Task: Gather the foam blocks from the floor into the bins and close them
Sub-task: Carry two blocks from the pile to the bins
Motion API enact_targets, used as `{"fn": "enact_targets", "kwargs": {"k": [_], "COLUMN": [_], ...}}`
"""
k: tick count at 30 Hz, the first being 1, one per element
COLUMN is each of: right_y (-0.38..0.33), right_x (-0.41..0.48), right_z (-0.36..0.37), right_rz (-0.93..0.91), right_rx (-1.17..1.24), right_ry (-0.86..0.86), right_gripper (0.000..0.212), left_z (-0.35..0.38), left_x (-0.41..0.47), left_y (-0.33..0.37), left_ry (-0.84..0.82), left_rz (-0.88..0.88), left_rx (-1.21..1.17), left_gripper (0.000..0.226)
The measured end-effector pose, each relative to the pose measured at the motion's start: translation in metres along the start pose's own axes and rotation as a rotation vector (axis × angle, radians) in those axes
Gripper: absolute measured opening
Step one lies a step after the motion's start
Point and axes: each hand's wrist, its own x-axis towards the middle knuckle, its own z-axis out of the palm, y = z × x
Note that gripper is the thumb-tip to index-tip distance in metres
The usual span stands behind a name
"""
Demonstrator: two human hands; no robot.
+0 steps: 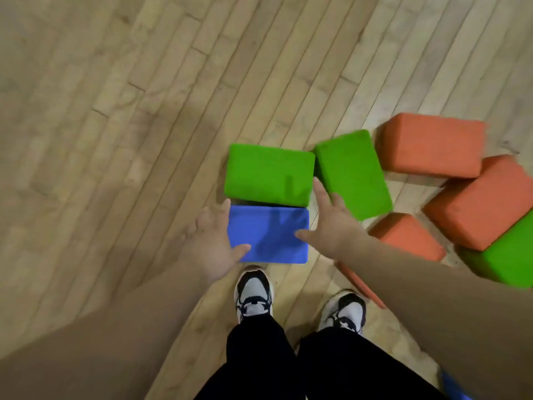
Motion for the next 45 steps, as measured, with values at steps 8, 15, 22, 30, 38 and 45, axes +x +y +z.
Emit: {"fn": "enact_targets", "kwargs": {"k": [8, 15, 22, 30, 38, 45], "right_y": [0.012, 0.008, 0.006, 0.01, 0.022, 0.005], "right_x": [0.139, 0.158, 0.151, 0.056, -0.181, -0.405], "right_z": [0.056, 0.055, 0.044, -0.004, -0.081, -0.145], "right_rz": [0.022, 0.061, 0.046, 0.062, 0.22, 0.473], "right_rx": [0.315, 0.432, 0.47, 0.42, 0.372, 0.418], "right_ry": [0.196, 0.294, 0.279, 0.414, 0.386, 0.56], "right_gripper": [0.128, 0.144, 0.145, 0.126, 0.116, 0.109], "left_z": [0.133, 0.149, 0.127, 0.081, -0.071, -0.188], "left_x": [0.083, 0.086, 0.076, -0.006, -0.172, -0.301], "left_y": [-0.041, -0.032, 0.004, 0.003, 0.06, 0.141], "left_ry": [0.076, -0.037, -0.08, -0.075, -0.111, -0.089], "left_rz": [-0.172, -0.125, -0.086, -0.154, -0.034, 0.275], "left_rx": [-0.665, -0.89, -0.795, -0.942, -0.446, -0.158], "left_gripper": [0.126, 0.091, 0.103, 0.099, 0.083, 0.084]}}
